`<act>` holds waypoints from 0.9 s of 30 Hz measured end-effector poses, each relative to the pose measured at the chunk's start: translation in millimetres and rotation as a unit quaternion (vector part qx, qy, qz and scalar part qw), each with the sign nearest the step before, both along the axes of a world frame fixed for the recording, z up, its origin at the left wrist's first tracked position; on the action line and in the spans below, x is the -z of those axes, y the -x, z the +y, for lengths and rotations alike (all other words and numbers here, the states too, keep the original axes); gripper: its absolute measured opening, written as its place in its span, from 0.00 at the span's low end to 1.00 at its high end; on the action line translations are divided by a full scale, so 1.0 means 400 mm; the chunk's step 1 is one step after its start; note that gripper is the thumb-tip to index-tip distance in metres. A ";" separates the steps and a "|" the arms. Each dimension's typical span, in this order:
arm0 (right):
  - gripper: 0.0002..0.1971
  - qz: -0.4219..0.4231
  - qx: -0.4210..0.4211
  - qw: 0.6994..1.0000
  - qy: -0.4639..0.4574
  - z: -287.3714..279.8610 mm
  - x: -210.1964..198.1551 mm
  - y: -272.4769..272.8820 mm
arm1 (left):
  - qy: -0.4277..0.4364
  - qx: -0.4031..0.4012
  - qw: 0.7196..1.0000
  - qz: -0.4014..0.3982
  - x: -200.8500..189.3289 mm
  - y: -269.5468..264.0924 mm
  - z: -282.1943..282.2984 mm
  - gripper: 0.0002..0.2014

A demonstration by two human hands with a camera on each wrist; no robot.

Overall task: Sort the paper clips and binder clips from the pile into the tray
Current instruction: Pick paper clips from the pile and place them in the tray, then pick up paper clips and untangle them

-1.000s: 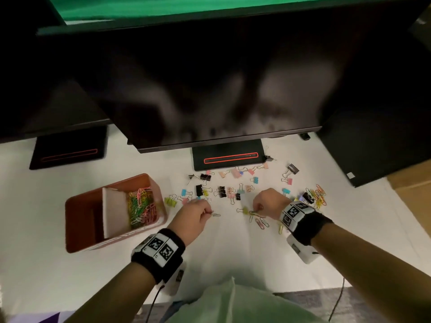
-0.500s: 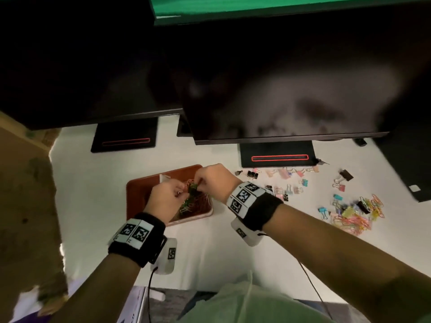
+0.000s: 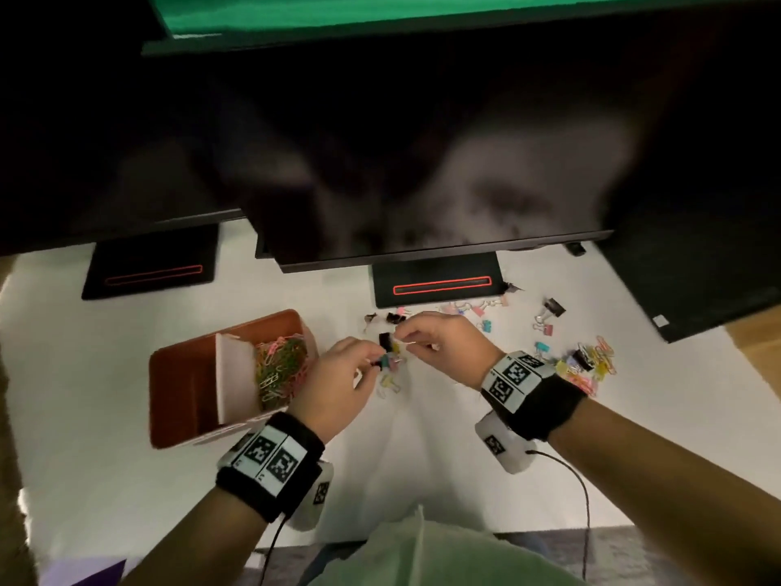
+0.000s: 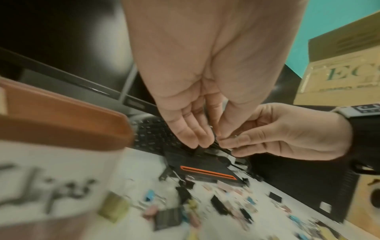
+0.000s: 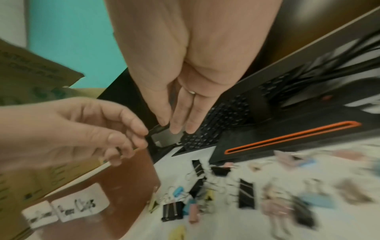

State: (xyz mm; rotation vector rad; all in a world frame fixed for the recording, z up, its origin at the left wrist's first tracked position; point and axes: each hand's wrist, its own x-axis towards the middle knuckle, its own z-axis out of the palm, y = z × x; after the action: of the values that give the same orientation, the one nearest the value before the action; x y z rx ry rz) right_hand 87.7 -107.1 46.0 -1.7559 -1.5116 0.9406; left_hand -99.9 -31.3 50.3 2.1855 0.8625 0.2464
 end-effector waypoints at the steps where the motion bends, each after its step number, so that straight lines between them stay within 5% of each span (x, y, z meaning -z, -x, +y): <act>1: 0.10 0.010 0.022 1.000 0.012 -0.027 0.004 -0.032 | 0.011 0.015 1.000 0.001 0.007 -0.029 -0.023 0.10; 5: 0.08 -0.039 0.065 0.995 0.065 -0.137 0.035 -0.160 | 0.054 0.043 0.996 0.051 0.053 -0.138 -0.106 0.11; 11: 0.16 -0.154 -0.045 0.961 0.227 -0.266 0.101 -0.259 | 0.079 0.033 0.987 0.136 0.134 -0.251 -0.194 0.13; 17: 0.29 -0.213 -0.098 0.944 0.233 -0.257 0.136 -0.244 | 0.011 0.057 0.982 0.179 0.186 -0.327 -0.228 0.16; 27: 0.13 -0.284 -0.121 0.919 0.244 -0.195 0.172 -0.218 | -0.004 0.040 0.976 0.214 0.214 -0.330 -0.200 0.06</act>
State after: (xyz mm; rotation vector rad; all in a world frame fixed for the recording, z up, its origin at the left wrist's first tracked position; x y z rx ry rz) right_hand 174.9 -185.1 -22.7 -2.3886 -2.0195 1.0506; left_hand 32.2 -111.3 -35.4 2.3129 0.9992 -0.2741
